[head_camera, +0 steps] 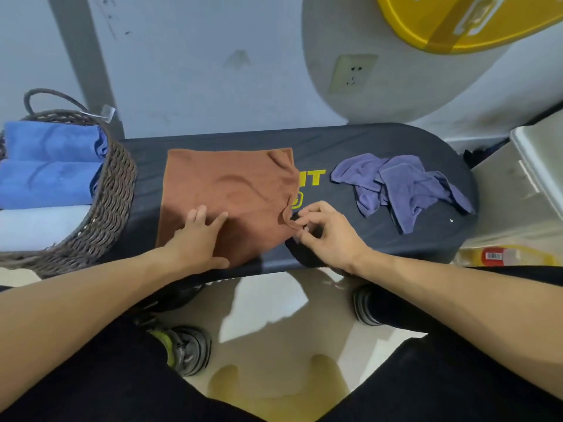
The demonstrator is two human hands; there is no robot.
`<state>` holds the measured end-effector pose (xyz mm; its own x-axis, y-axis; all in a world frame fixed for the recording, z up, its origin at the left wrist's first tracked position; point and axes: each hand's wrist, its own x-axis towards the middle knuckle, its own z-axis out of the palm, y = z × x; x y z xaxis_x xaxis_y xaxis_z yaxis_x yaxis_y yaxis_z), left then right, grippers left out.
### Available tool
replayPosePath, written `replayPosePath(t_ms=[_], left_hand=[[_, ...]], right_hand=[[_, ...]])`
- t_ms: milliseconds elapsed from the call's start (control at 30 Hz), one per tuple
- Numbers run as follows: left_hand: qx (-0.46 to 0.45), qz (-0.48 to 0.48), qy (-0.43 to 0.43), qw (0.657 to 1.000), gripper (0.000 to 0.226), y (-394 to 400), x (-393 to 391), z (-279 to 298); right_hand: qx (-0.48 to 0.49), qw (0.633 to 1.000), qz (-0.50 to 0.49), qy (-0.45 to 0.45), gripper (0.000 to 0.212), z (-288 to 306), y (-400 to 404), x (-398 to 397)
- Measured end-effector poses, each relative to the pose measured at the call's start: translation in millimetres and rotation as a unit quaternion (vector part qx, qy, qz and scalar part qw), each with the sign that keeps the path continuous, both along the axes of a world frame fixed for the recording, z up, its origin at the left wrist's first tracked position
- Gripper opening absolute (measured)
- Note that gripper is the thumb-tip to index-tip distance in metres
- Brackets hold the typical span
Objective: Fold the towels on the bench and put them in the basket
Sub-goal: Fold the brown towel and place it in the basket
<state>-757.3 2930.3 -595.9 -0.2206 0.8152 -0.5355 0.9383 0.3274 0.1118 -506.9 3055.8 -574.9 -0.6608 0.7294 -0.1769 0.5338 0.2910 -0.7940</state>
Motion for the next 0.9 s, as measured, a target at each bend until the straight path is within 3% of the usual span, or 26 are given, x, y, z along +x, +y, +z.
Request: replayPosePath(t_ms=[100, 267, 400, 667, 767, 900], left_hand=[[0.006, -0.012, 0.019, 1.000, 0.107, -0.1, -0.1, -2.0], [0.006, -0.024, 0.030, 0.999, 0.108, 3.6, -1.8, -1.0], [0.003, -0.032, 0.030, 0.999, 0.108, 4.1, -1.7, -0.5], [-0.027, -0.054, 0.060, 0.996, 0.108, 8.0, 0.9, 1.5], [0.005, -0.049, 0.052, 0.997, 0.094, 18.5, -0.7, 4.0], [0.080, -0.055, 0.017, 0.995, 0.088, 39.8, -11.5, 5.2]], right_hand=[[0.003, 0.999, 0.013, 0.040, 0.015, 4.8, -1.2, -5.3], [-0.017, 0.998, 0.063, -0.011, 0.021, 4.4, 0.0, -2.6], [0.060, 0.973, 0.156, -0.157, 0.023, -5.6, 10.7, 8.9], [-0.011, 0.904, 0.219, -0.368, 0.020, -1.2, 21.2, -5.2], [-0.030, 0.881, 0.204, -0.426, 0.018, 4.3, 35.1, -22.9], [-0.039, 0.928, 0.048, -0.367, 0.035, -1.3, 58.1, -45.5]])
